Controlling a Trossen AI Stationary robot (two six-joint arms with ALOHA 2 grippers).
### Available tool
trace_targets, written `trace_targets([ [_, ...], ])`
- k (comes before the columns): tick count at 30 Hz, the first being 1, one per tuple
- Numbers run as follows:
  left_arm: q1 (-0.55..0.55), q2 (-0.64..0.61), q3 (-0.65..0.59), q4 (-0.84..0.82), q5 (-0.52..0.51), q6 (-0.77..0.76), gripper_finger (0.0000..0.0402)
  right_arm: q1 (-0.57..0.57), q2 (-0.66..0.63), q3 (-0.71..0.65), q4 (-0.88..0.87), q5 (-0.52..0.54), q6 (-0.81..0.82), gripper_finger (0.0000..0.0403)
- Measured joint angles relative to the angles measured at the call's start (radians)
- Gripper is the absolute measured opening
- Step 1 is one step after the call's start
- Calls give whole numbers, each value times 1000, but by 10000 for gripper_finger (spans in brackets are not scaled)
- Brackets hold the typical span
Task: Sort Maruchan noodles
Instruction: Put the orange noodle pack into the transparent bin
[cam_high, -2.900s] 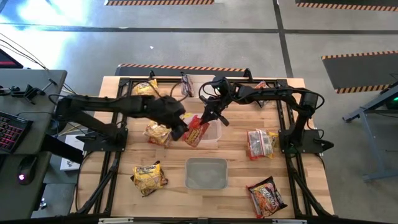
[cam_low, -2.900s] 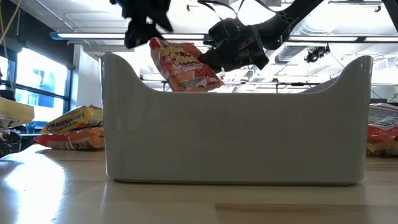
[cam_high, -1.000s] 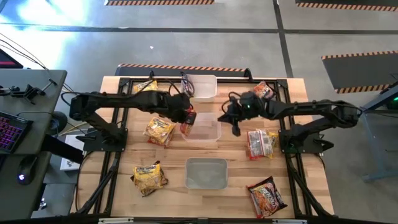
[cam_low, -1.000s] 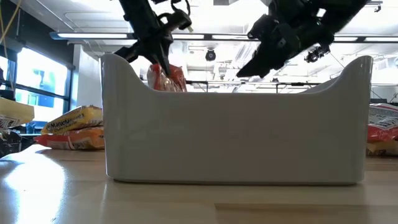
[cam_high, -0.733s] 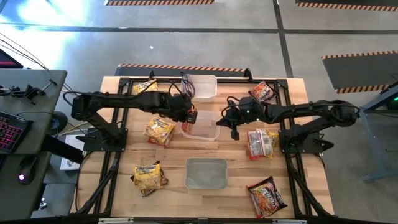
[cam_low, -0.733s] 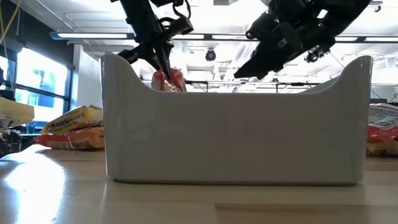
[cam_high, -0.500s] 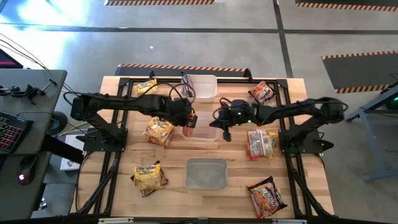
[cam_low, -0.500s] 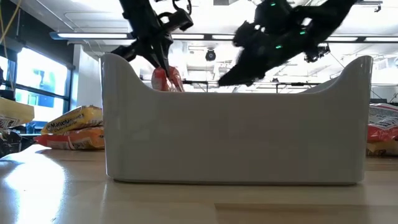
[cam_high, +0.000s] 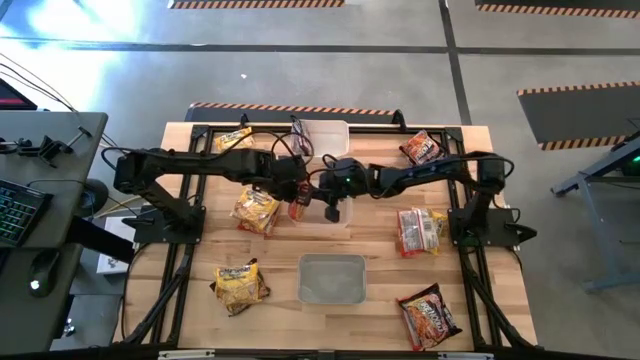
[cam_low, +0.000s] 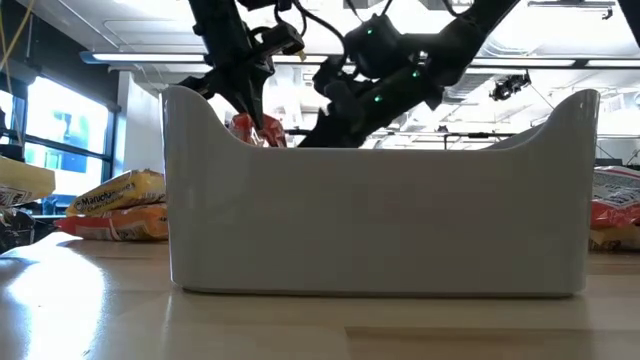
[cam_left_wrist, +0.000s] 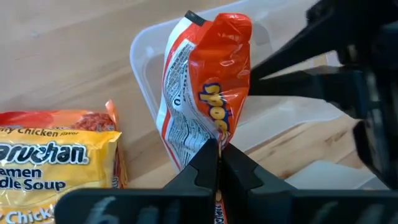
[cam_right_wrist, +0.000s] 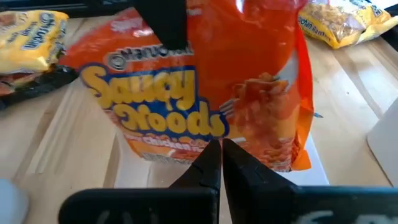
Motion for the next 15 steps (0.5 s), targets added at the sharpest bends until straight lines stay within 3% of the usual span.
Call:
trace_targets([
  [15,-12,0,-1,2,6,-2,0,-9,11,6,18,-6,8,0],
])
